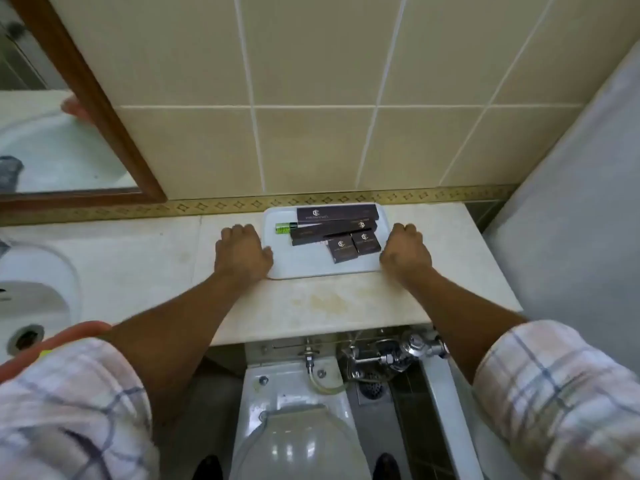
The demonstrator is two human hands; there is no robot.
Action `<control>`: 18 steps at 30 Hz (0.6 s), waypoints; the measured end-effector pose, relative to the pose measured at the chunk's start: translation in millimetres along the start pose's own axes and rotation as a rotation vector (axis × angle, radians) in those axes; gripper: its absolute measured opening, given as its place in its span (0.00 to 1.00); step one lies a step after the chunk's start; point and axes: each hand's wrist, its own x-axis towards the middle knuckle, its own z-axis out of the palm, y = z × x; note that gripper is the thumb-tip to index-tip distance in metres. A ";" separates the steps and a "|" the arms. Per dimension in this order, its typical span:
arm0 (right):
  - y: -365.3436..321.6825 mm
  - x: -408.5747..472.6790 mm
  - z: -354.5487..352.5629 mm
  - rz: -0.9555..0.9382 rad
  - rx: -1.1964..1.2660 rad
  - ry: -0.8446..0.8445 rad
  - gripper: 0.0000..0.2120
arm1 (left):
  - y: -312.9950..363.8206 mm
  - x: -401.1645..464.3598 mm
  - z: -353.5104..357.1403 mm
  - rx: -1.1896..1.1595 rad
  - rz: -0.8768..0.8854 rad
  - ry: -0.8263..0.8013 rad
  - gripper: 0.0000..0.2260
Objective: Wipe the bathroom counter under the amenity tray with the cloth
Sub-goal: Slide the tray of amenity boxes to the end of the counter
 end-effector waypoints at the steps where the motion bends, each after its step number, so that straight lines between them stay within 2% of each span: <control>1: -2.2 10.1 -0.9 0.033 0.024 -0.012 0.18 | 2.2 8.4 -2.3 -0.079 -0.041 -0.036 0.18; 3: -4.9 26.5 -0.3 0.076 0.036 -0.012 0.15 | 5.5 21.4 -3.6 -0.205 -0.121 -0.085 0.09; 5: -5.5 41.4 2.6 0.109 0.048 -0.029 0.13 | 9.3 32.8 -0.8 -0.256 -0.169 -0.116 0.06; 10: 0.5 60.3 14.8 0.169 0.083 -0.009 0.11 | 15.2 47.0 8.0 -0.308 -0.228 -0.097 0.09; 18: 7.6 63.1 15.7 0.185 0.194 -0.030 0.07 | 24.0 53.6 3.1 -0.239 -0.225 -0.100 0.08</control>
